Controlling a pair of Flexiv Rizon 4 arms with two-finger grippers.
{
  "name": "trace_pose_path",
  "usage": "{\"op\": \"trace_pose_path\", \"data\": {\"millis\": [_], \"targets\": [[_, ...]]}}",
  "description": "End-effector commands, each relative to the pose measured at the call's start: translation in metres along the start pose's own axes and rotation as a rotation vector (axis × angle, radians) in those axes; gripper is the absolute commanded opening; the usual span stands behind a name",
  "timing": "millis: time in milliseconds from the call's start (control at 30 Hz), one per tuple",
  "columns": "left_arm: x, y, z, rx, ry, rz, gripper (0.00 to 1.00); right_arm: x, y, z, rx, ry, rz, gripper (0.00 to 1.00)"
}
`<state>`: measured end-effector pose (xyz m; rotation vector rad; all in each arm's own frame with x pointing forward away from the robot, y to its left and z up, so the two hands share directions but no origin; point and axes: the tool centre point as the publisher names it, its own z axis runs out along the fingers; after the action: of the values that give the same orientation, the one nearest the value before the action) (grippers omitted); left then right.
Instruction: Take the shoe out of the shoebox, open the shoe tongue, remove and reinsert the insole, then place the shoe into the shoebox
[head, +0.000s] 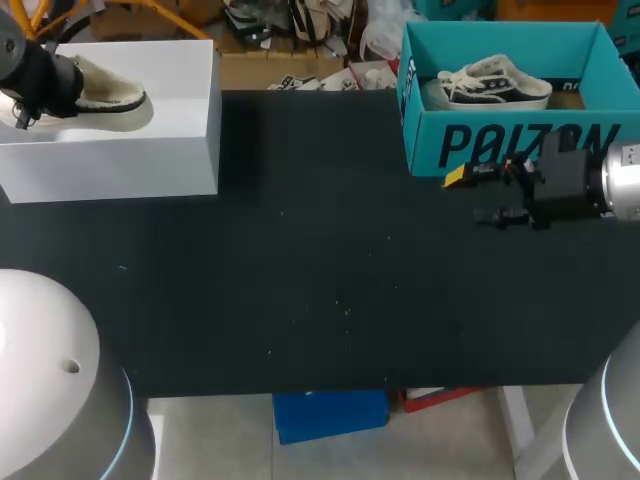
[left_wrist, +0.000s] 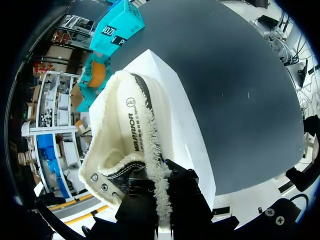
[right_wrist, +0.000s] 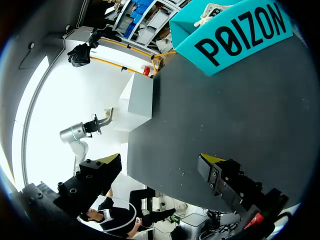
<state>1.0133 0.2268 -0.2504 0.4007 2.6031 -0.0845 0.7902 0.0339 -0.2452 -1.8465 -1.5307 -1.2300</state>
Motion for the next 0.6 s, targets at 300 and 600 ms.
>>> {"op": "trace_pose_path", "data": {"millis": [300, 600], "targets": [[-0.017, 0.016, 0.047, 0.019, 0.054, 0.009, 0.0, 0.0, 0.001, 0.001, 0.001, -0.001, 0.001, 1.0], [-0.019, 0.01, 0.064, 0.025, 0.068, 0.011, 0.0, 0.0, 0.001, 0.001, 0.001, -0.001, 0.001, 1.0]]}}
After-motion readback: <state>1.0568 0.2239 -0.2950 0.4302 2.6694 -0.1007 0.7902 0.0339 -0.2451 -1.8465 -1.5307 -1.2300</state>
